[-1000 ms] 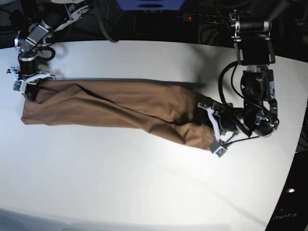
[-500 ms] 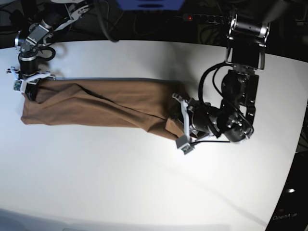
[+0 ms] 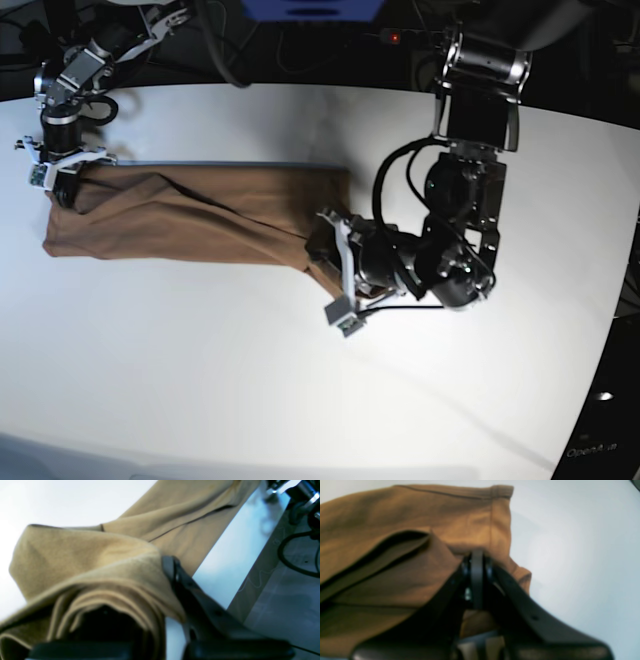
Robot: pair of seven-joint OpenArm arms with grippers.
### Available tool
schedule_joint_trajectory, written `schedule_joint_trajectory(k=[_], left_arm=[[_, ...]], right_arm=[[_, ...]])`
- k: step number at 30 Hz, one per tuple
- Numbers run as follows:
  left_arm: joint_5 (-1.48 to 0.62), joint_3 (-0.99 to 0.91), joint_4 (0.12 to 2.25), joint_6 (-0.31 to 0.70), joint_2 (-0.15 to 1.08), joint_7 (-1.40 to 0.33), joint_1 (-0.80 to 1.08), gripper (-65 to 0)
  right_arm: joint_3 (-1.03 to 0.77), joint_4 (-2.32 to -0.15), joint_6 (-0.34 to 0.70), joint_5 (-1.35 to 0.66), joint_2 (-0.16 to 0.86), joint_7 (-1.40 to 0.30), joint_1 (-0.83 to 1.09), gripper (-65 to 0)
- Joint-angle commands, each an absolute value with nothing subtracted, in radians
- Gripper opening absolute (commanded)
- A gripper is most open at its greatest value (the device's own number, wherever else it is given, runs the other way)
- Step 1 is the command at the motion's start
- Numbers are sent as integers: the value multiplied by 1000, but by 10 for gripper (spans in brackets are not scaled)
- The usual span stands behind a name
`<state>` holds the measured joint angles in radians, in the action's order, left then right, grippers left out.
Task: Fold the T-shirt properly
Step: 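Lift the strip end with the left gripper toward the right gripper, then lay the held end over the strip near the right gripper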
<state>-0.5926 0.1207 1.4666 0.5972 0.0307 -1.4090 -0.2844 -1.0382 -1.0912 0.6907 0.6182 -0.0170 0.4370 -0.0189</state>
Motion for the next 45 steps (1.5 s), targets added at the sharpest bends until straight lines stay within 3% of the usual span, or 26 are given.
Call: schedule_joint_trajectory(k=[1, 15, 23, 29, 36, 41, 45], left_arm=[[-599, 120, 1486, 595, 21, -1396, -311, -619], [-56, 272, 1558, 595, -150, -1396, -302, -619], [237, 452, 1560, 595, -157, -1396, -282, -619], [271, 565, 1560, 595, -157, -1396, -257, -619], [271, 555, 1517, 593, -157, -1396, -260, -619], [240, 510, 1465, 470, -157, -1396, -259, -619], [93, 507, 1509, 389, -157, -1396, -259, -619]], right_arm=[[-1040, -1087, 698, 680, -21, 341, -7, -643], [-1040, -1089, 698, 680, -33, 341, -4, -643], [-1040, -1089, 698, 680, -35, 341, 7, -643], [-1040, -1089, 698, 680, -35, 341, 7, -643], [-1040, -1089, 698, 680, -35, 341, 10, -643], [-1040, -1089, 698, 680, -35, 341, 19, -643], [-1040, -1089, 698, 680, -35, 341, 22, -643]])
